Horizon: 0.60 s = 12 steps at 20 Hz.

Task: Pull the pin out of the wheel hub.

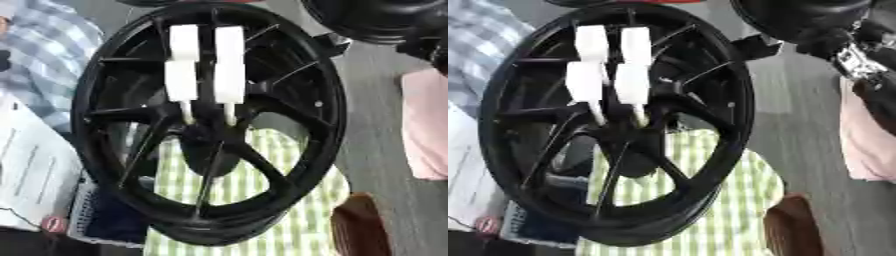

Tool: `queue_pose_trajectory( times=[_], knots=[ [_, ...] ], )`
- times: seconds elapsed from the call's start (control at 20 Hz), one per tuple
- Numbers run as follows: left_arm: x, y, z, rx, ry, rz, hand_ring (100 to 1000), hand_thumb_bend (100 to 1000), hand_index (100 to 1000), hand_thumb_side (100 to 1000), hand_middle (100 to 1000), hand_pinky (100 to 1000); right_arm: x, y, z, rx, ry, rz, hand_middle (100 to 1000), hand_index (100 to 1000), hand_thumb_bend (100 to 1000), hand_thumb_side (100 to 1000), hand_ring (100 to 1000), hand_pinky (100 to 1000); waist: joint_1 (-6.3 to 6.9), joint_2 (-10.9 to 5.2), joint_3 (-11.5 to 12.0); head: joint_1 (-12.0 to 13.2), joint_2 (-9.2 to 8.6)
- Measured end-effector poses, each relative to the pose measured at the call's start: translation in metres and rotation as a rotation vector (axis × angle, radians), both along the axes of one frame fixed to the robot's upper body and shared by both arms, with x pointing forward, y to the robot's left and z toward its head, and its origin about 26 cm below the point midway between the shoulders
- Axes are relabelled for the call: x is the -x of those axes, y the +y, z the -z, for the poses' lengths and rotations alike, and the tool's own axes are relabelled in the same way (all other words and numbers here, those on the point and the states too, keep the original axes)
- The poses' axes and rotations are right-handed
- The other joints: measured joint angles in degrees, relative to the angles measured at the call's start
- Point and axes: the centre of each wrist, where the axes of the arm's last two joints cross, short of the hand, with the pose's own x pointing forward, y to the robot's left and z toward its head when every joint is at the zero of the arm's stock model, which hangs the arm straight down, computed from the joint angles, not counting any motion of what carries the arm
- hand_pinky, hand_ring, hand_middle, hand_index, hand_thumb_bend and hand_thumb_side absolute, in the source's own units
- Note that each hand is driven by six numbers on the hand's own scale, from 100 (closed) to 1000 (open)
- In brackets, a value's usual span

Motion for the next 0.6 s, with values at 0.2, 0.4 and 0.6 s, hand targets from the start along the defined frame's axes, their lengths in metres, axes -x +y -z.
queue_pose_trajectory(
  times=[0.2,0.4,0.6],
  knots=[
    [0.000,0.000,0.000,0.000,0.000,0.000,645,100,787,766,621,720,-0.001,0.001,-0.003,0.001,-0.013,-0.006,739,809,100,531,792,950,-0.47,-0.04,0.0,0.0,0.00],
    [0.000,0.000,0.000,-0.001,0.002,0.001,645,100,786,766,621,720,-0.002,0.001,-0.011,0.038,-0.045,-0.024,739,810,100,518,794,942,-0.77,-0.21,0.1,-0.3,0.00],
    [0.000,0.000,0.000,-0.003,0.006,0.004,646,100,786,767,622,719,-0.004,0.003,-0.027,0.157,-0.113,-0.070,743,814,100,496,797,924,-1.35,-0.49,0.1,-0.7,0.02]
  ],
)
